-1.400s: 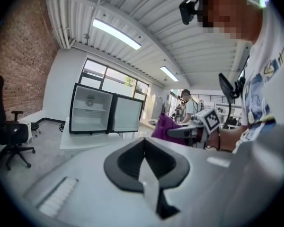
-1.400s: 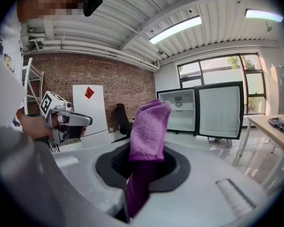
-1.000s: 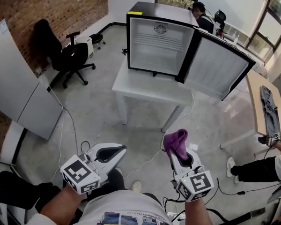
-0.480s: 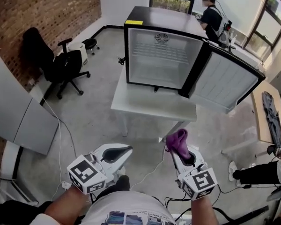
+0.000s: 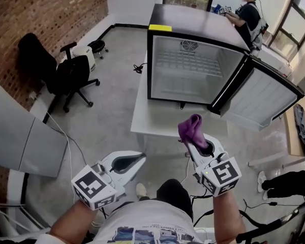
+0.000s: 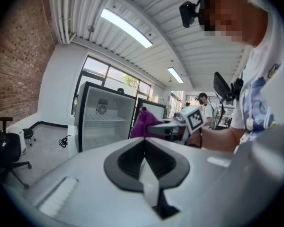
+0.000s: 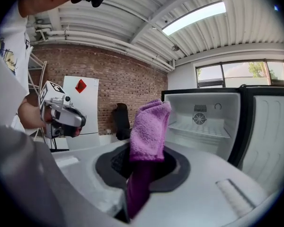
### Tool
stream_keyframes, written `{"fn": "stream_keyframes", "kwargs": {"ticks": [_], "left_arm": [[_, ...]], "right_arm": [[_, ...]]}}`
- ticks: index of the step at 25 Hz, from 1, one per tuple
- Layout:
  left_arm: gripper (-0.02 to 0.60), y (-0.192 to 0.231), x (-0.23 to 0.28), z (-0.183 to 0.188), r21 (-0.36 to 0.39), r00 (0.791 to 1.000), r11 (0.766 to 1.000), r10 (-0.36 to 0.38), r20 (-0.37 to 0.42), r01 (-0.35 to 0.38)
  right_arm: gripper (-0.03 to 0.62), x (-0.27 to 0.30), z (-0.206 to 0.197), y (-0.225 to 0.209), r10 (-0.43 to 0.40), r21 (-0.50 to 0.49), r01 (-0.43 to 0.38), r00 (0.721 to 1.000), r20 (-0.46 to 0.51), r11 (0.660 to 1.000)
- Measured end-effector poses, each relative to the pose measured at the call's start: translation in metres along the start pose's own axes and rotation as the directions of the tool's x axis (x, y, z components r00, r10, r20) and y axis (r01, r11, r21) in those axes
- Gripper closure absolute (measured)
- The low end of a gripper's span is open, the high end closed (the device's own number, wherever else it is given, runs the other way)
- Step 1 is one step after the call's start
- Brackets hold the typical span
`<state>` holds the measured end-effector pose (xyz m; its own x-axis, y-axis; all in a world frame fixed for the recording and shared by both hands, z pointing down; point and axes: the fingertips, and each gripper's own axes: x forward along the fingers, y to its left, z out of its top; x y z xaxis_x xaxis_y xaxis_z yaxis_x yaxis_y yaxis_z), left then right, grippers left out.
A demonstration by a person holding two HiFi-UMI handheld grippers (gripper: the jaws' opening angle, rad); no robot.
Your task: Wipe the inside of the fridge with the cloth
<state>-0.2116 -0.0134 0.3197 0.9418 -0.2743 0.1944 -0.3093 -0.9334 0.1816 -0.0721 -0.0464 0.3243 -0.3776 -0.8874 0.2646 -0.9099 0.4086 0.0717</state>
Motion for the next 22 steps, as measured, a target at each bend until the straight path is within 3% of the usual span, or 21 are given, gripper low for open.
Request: {"fn": "stream_keyframes", "kwargs": {"ticks": [11, 22], "left_arm": [[0.575, 0.045, 0.043, 0.024, -0.021, 0.994, 0.995, 0.103, 0.026, -0.102], [0.575, 0.079, 0.112, 0.048, -0.006, 0.990, 0.990, 0.138, 0.009, -0.138]], "right_arm": [[0.539, 0.095, 0.037, -0.061, 0.146, -0.099, -0.143, 0.989, 0.027, 0.985], [0.539, 0.190, 0.061, -0.139, 0.159, -0.123, -0.149, 0.985, 0.073, 0.981]]}}
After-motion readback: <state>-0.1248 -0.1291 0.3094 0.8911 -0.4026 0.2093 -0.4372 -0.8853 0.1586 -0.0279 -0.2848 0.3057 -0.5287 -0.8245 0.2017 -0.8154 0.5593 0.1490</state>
